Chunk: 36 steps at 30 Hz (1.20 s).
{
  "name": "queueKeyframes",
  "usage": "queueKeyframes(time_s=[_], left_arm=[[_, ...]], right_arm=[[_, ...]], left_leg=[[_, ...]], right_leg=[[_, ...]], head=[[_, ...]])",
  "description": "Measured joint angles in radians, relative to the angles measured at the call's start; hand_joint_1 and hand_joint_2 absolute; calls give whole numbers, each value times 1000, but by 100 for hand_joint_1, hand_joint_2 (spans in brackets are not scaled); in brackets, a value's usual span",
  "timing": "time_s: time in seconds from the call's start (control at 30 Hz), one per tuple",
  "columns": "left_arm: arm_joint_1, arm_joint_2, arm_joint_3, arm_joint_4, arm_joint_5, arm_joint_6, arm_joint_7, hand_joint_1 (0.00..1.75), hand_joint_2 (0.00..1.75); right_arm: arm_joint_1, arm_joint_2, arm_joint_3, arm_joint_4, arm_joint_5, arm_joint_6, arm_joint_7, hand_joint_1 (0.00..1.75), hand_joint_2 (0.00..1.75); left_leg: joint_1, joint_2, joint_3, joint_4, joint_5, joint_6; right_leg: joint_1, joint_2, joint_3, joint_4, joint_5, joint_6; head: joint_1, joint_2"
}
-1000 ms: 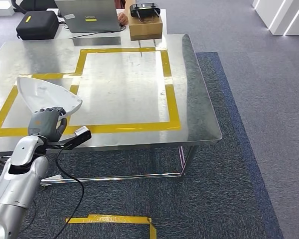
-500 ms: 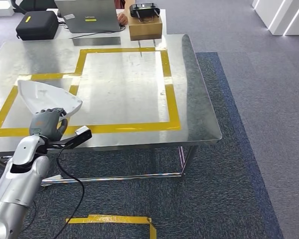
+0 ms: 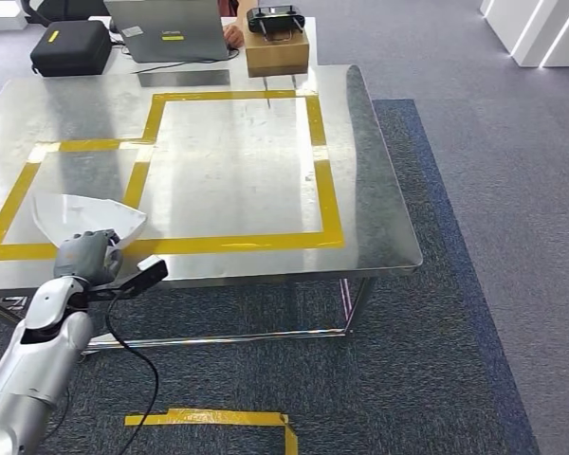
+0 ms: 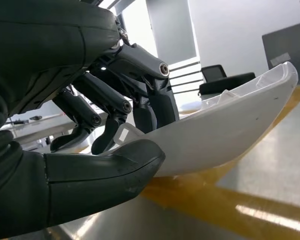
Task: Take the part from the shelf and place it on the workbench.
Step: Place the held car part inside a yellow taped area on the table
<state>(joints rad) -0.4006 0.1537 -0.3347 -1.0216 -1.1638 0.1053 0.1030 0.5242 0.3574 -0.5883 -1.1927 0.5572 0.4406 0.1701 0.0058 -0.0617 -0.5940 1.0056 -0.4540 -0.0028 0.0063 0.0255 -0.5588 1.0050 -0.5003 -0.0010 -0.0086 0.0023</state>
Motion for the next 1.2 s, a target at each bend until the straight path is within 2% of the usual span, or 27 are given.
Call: queueKeyframes(time_s=[0.83,0.97,1.13,1.2], left_arm=[[42,-13,28,51,-29,50,1,175,175],[45,-14,29,51,-39,72,3,0,175],[55,-18,34,51,-36,104,4,0,175],[57,-19,39,51,-29,105,2,0,87]], right_arm=[[85,0,57,-126,-52,24,72,0,0],[92,0,67,-135,-55,23,75,0,0],[99,0,76,-140,-60,21,77,0,0],[102,0,79,-142,-61,21,78,0,0]], left_leg=[[0,0,0,0,0,0],[0,0,0,0,0,0],[0,0,0,0,0,0],[0,0,0,0,0,0]], right_leg=[[0,0,1,0,0,0],[0,0,1,0,0,0],[0,-1,0,0,0,0],[0,0,0,0,0,0]], head=[[0,0],[0,0],[0,0],[0,0]])
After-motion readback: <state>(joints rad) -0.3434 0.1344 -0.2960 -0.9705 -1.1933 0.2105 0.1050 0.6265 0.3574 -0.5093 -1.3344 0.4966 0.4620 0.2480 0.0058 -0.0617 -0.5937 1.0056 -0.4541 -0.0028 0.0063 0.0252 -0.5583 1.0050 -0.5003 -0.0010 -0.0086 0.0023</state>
